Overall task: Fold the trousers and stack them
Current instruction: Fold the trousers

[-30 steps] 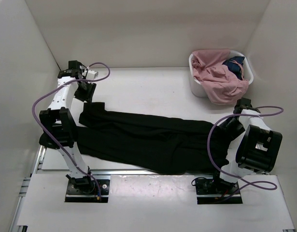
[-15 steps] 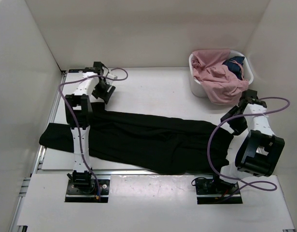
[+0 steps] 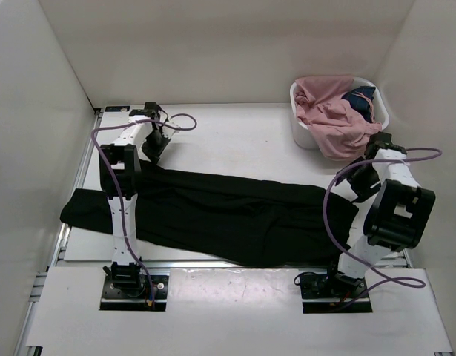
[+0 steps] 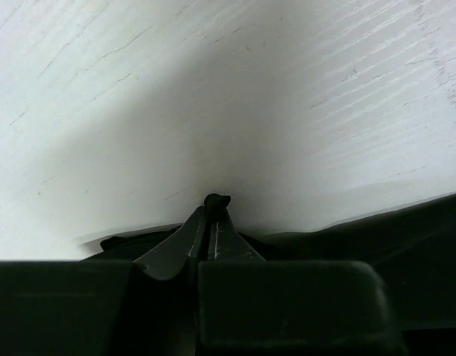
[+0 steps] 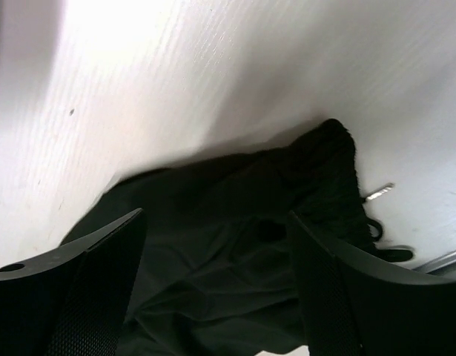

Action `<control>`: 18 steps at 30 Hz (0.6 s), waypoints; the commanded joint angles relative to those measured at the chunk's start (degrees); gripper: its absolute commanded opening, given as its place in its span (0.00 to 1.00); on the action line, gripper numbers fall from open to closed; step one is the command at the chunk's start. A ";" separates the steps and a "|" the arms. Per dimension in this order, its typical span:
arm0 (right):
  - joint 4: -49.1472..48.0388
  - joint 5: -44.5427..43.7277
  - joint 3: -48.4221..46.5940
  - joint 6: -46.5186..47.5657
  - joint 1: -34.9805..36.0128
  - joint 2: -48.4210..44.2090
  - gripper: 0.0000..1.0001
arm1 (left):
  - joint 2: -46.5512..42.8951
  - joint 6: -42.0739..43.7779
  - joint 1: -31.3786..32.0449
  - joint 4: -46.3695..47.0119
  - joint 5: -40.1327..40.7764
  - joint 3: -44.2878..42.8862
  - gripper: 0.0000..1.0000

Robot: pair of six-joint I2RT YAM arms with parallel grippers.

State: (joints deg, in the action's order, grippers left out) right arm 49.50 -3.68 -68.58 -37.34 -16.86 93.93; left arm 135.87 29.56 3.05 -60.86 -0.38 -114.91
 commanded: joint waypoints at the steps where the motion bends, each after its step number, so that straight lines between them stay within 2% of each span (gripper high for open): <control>1: -2.20 2.80 0.10 -4.13 -0.19 3.27 0.80 | -0.61 -0.81 -0.32 0.65 2.13 2.76 0.14; 3: -3.61 3.51 0.11 -4.84 -0.19 5.81 0.80 | -1.92 -1.61 -0.32 0.66 4.07 0.66 0.14; 6: -4.14 2.28 0.11 -4.84 -0.19 8.71 0.64 | -3.59 -3.89 -2.60 1.26 6.09 -2.93 0.14; 7: -4.14 1.32 0.11 -4.84 -0.19 9.25 0.47 | -4.12 -3.90 -3.39 1.27 6.70 -3.91 0.14; 10: -4.67 -2.38 -0.51 -2.13 -0.19 9.96 0.17 | -6.32 -5.57 -7.43 2.67 9.17 -7.07 0.14; 11: -4.67 -2.38 -1.03 -0.38 -0.19 9.96 0.02 | -7.11 -6.87 -8.75 3.37 9.17 -7.08 0.14; 15: -3.89 -6.86 -4.19 2.88 -0.19 6.45 0.00 | -11.41 -7.59 -15.25 6.28 9.70 -7.61 0.14; 18: -3.00 -8.97 -7.62 4.64 -0.19 2.93 0.00 | -13.70 -7.59 -17.11 6.98 10.93 -9.01 0.14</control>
State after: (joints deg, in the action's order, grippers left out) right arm 46.59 -8.16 -71.40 -36.12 -16.86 102.80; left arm 129.67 23.22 -12.64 -56.14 8.23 -120.81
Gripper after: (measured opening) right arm 0.003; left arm 0.153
